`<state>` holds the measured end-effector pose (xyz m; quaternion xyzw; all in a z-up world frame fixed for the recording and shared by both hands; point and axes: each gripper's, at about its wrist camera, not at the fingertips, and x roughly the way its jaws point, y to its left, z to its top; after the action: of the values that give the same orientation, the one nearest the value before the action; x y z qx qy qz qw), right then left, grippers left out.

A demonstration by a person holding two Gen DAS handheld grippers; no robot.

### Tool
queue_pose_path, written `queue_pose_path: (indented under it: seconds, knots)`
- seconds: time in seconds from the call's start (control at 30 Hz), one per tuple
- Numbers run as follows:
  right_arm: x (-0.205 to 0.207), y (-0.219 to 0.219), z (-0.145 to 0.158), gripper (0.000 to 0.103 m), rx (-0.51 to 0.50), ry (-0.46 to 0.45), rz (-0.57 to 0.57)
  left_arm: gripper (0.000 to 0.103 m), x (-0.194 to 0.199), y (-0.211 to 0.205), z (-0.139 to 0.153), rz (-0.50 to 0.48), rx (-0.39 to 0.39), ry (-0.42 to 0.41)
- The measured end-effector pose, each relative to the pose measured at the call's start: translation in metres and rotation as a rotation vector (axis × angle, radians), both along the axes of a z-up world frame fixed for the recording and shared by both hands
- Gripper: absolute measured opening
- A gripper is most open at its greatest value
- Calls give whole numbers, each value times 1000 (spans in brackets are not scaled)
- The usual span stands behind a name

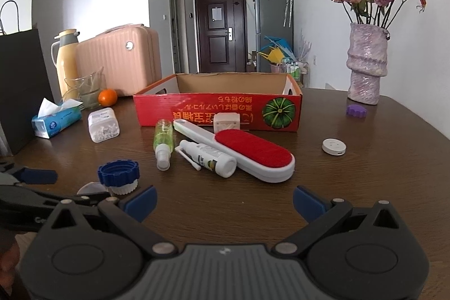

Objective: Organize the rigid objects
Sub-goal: 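Move the left tool to the white tape roll and close on it, then grasp the blue screw cap with the right tool while the left tool holds the tape roll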

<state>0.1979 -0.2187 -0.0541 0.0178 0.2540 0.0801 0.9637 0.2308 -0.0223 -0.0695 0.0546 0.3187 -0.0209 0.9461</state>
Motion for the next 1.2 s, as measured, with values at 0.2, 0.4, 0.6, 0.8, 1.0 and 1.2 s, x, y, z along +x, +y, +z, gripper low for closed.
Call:
queue_pose_path:
  seconds: [0.2, 0.4, 0.6, 0.8, 1.0, 1.2]
  knots:
    - [3, 5, 0, 103, -7, 4, 22, 72, 5, -1, -5, -30, -20, 35]
    - [3, 9, 1, 103, -13, 6, 28, 44, 6, -2, -6, -57, -38, 42]
    - [2, 14, 2, 103, -23, 9, 34, 44, 0, 2, -1, -66, -52, 19]
    - [0, 21, 4, 103, -32, 11, 40, 44, -7, 10, 4, -59, -52, 3]
    - [0, 36, 7, 103, -42, 15, 72, 44, -14, 26, 10, -26, -51, -23]
    - [0, 57, 14, 103, -51, 3, 102, 44, -19, 48, 16, 16, -55, -44]
